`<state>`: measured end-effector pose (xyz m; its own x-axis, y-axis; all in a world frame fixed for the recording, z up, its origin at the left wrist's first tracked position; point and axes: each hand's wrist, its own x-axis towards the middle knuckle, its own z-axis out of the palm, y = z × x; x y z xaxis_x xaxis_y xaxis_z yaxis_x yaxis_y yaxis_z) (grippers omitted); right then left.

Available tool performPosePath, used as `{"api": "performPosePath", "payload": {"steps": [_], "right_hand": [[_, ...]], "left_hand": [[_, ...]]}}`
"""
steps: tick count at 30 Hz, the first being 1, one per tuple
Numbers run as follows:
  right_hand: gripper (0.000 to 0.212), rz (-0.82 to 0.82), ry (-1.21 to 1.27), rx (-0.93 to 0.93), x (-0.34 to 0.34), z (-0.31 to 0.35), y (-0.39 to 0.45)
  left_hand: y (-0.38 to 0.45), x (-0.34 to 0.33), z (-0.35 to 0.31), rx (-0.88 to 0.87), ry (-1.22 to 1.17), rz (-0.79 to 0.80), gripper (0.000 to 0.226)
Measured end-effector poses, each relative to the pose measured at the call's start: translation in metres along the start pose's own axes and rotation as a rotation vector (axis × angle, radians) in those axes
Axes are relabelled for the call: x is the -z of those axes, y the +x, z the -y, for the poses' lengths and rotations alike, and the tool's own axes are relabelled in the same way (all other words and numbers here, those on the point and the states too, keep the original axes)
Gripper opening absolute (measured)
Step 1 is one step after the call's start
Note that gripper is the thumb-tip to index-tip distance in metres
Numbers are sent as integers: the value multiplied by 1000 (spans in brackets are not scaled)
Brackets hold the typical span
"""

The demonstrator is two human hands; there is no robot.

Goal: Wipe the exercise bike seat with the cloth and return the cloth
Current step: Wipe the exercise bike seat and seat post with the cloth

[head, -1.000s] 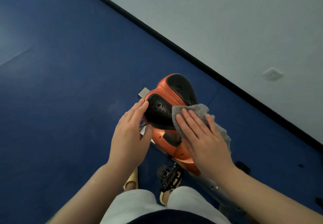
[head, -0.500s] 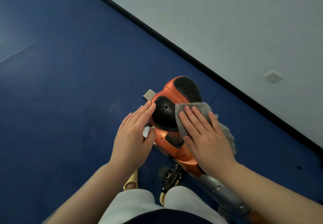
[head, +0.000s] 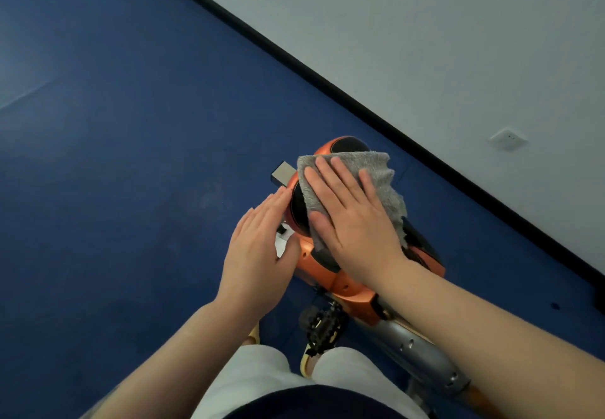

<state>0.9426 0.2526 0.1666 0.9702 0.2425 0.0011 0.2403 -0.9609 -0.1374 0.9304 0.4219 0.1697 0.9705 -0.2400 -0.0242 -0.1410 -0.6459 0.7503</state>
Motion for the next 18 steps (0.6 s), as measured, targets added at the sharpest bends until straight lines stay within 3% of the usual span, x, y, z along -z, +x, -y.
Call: {"api": "performPosePath", "payload": {"steps": [5, 10, 18], "right_hand": [[58, 59, -87, 13, -7, -14, -47], [56, 9, -25, -31, -1, 10, 0], [57, 20, -85, -2, -9, 0, -32]], "left_hand": [[-4, 6, 3, 25, 12, 57, 60], [-5, 8, 5, 47, -5, 69, 59], [-1, 15, 7, 54, -16, 97, 56]]}}
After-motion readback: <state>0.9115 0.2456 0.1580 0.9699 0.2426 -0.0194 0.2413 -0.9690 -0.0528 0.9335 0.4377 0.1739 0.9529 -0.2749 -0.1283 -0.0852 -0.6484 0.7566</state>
